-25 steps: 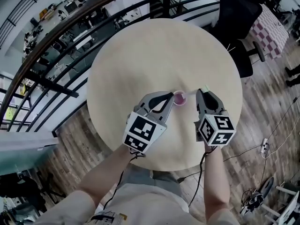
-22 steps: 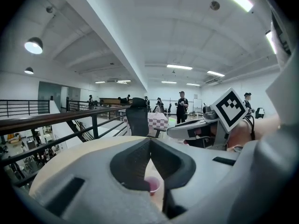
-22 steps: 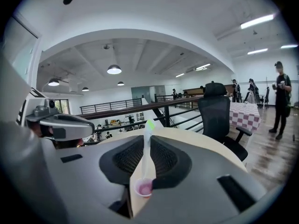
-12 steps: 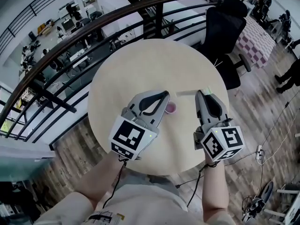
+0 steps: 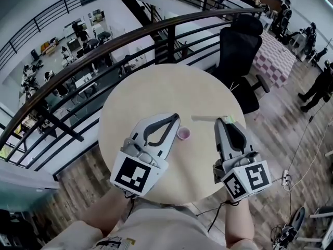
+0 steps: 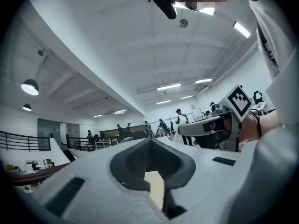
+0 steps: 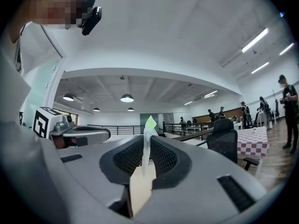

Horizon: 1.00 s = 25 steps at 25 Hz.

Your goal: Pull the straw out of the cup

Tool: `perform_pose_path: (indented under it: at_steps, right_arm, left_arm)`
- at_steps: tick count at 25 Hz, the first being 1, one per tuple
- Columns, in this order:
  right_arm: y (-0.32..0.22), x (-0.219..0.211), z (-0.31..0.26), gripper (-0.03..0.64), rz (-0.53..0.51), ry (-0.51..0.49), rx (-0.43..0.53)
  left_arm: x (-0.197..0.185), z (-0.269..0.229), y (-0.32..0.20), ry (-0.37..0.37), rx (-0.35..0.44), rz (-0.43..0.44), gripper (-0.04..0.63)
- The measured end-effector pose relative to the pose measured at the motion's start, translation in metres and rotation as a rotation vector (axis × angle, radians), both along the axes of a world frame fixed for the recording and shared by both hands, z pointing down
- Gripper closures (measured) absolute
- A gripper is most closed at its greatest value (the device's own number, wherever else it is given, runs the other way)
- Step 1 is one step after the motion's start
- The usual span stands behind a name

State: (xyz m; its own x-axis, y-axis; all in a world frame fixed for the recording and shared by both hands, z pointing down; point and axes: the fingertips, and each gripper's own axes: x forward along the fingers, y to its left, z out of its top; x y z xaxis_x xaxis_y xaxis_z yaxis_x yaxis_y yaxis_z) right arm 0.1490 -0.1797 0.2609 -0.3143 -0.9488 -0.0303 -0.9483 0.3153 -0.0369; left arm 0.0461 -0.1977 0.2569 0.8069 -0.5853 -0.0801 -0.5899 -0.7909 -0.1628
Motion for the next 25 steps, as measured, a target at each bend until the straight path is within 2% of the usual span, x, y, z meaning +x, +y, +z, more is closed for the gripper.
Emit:
perform_pose_path:
  at_steps: [6, 13, 18, 25]
  right_arm:
    - [0.020, 0.000, -0.012, 0.561, -0.002, 0.010, 0.009]
    - [0.029, 0.008, 0.011, 0.562, 0.006, 0.027, -0.036]
    - [0.033, 0.005, 0.018, 0.563, 0.005, 0.020, -0.061]
    - [0.036, 0.001, 0.013, 0.563, 0.003, 0.071, -0.048]
  left_arm:
    - [-0.011, -0.003, 0.007, -0.022, -0.018, -0.024, 0.581]
    - [-0.015, 0.018, 0.017, -0.052, -0.053, -0.025, 0.581]
    - [-0.016, 0.025, 0.021, -0.050, -0.072, -0.018, 0.581]
    - [-0.019, 0.028, 0.022, -0.052, -0.072, -0.018, 0.581]
